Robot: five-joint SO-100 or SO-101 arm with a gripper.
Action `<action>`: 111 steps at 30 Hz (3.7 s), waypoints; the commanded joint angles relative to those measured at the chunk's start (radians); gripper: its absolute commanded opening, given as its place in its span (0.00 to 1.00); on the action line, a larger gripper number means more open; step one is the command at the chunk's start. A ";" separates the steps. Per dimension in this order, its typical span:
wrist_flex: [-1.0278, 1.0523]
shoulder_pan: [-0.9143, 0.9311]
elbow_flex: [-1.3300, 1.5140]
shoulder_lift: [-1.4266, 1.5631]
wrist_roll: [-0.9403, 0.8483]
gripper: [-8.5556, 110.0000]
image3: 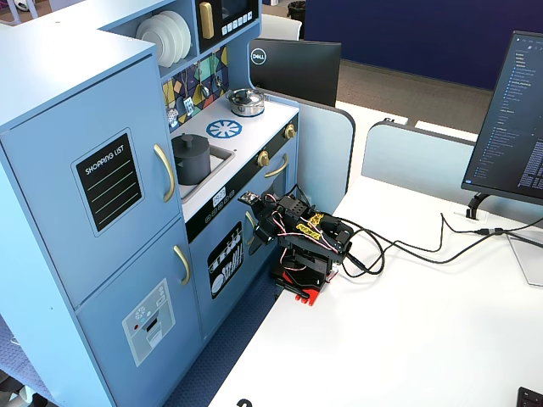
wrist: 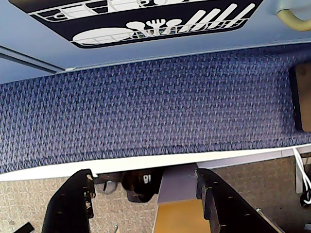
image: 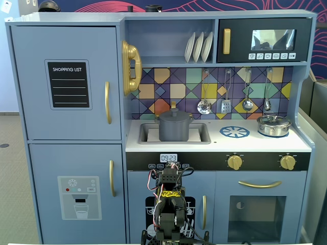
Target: Take off the lid from the gray recipient and place it on the counter
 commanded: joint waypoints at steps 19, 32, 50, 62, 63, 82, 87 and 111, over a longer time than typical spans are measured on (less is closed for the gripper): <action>-0.307 -0.018 -0.206 -0.110 0.015 0.07; -0.664 -0.054 -0.827 -0.399 -0.081 0.07; -1.127 0.014 -0.905 -0.660 -0.083 0.21; -1.244 0.035 -0.960 -0.839 -0.075 0.20; -1.249 0.032 -0.973 -0.857 -0.075 0.20; -1.344 0.009 -1.141 -1.134 -0.075 0.07; -1.368 0.002 -1.166 -1.134 -0.064 0.07; -1.232 0.462 -1.220 -1.020 -0.100 0.07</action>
